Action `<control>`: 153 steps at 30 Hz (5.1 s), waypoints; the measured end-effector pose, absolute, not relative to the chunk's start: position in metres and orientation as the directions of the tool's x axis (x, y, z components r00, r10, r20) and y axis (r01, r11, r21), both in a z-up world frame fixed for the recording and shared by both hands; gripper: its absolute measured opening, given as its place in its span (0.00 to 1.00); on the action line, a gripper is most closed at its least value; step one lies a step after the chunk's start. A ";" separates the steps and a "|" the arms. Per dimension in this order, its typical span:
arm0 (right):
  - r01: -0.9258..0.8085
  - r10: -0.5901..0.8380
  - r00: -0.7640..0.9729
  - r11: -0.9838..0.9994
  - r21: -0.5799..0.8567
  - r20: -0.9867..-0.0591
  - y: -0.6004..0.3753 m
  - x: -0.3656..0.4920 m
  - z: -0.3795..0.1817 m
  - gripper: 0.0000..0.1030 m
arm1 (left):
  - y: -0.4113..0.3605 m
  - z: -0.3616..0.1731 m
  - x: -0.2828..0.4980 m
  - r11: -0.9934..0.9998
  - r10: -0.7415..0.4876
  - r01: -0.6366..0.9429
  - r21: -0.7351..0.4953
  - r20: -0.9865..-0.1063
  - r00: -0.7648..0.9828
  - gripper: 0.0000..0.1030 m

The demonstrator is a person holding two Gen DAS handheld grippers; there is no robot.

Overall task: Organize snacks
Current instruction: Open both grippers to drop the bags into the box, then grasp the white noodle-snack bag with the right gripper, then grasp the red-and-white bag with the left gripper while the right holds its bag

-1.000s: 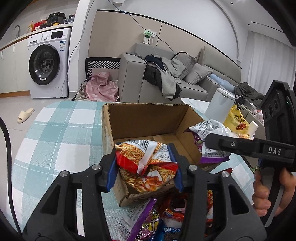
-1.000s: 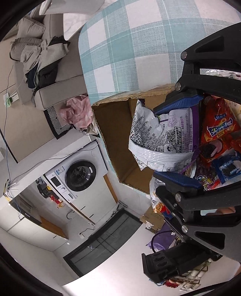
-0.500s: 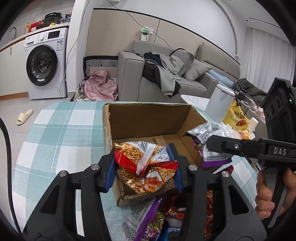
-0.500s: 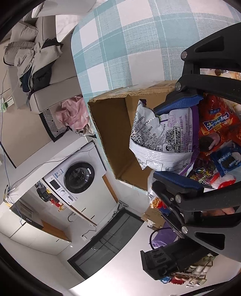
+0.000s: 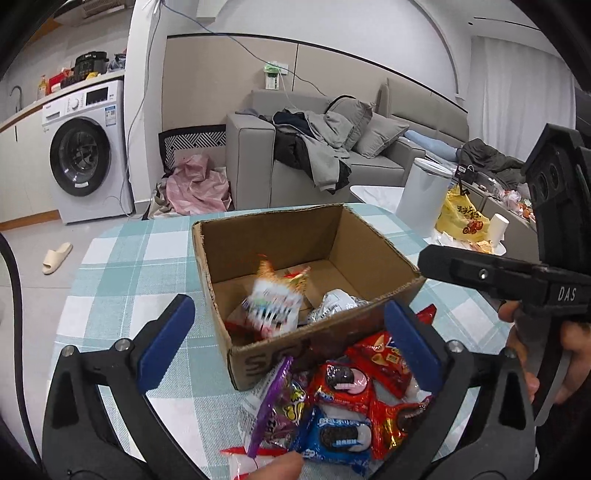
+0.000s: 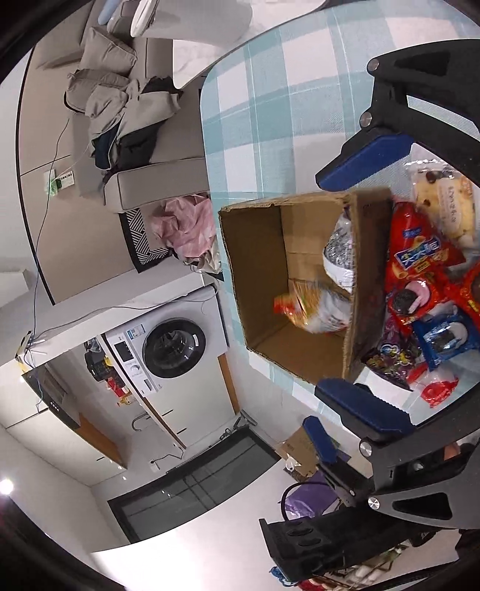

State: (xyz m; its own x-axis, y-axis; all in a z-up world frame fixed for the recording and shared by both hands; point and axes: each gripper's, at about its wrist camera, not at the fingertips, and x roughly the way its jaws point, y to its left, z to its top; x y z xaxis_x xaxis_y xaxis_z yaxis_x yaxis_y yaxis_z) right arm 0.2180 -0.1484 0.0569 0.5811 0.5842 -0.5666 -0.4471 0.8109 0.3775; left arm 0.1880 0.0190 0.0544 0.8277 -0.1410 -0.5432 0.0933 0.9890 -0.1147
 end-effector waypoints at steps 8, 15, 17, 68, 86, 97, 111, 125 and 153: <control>-0.442 0.560 0.586 0.827 0.348 -0.586 -0.164 0.185 0.059 1.00 | 0.012 0.059 0.147 0.991 -0.130 0.087 -0.105 -0.542 0.830 0.99; -0.434 0.562 0.573 0.826 0.361 -0.597 -0.173 0.162 0.060 1.00 | 0.020 0.064 0.117 0.991 -0.115 0.060 -0.119 -0.534 0.838 0.99; -0.431 0.557 0.572 0.829 0.357 -0.602 -0.175 0.155 0.059 1.00 | 0.023 0.066 0.106 0.991 -0.111 0.051 -0.127 -0.524 0.844 0.99; -0.480 0.539 0.385 0.810 0.337 -0.749 -0.165 0.073 -0.027 1.00 | 0.005 -0.017 0.032 0.990 -0.128 0.058 -0.125 -0.673 0.729 0.99; -0.582 0.640 0.249 0.699 0.416 -0.727 -0.125 0.061 -0.036 0.97 | 0.023 -0.029 0.029 0.991 -0.101 0.010 -0.132 -0.703 0.703 0.99; -0.641 0.621 0.203 0.669 0.377 -0.757 -0.097 0.058 -0.048 0.77 | 0.036 -0.038 0.039 0.989 -0.081 -0.035 -0.144 -0.722 0.687 0.99; -0.658 0.656 0.224 0.647 0.385 -0.721 -0.101 0.056 -0.048 0.51 | 0.045 -0.046 0.051 0.987 -0.065 -0.067 -0.146 -0.744 0.665 0.99; -0.623 0.685 0.346 0.678 0.389 -0.641 -0.135 0.057 -0.016 0.51 | 0.045 -0.052 0.061 0.989 -0.053 -0.072 -0.130 -0.762 0.645 0.99; -0.533 0.636 0.428 0.752 0.389 -0.642 -0.168 0.074 -0.005 0.51 | 0.037 -0.065 0.097 0.991 -0.109 0.000 -0.136 -0.789 0.604 0.55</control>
State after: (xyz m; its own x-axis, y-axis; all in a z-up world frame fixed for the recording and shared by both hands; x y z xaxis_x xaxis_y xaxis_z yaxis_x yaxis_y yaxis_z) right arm 0.0735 -0.1684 -0.0048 0.4282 0.6360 -0.6420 -0.5326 0.7516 0.3892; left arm 0.0965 0.0368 -0.0650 0.6042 -0.1086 -0.7894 0.0003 0.9907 -0.1360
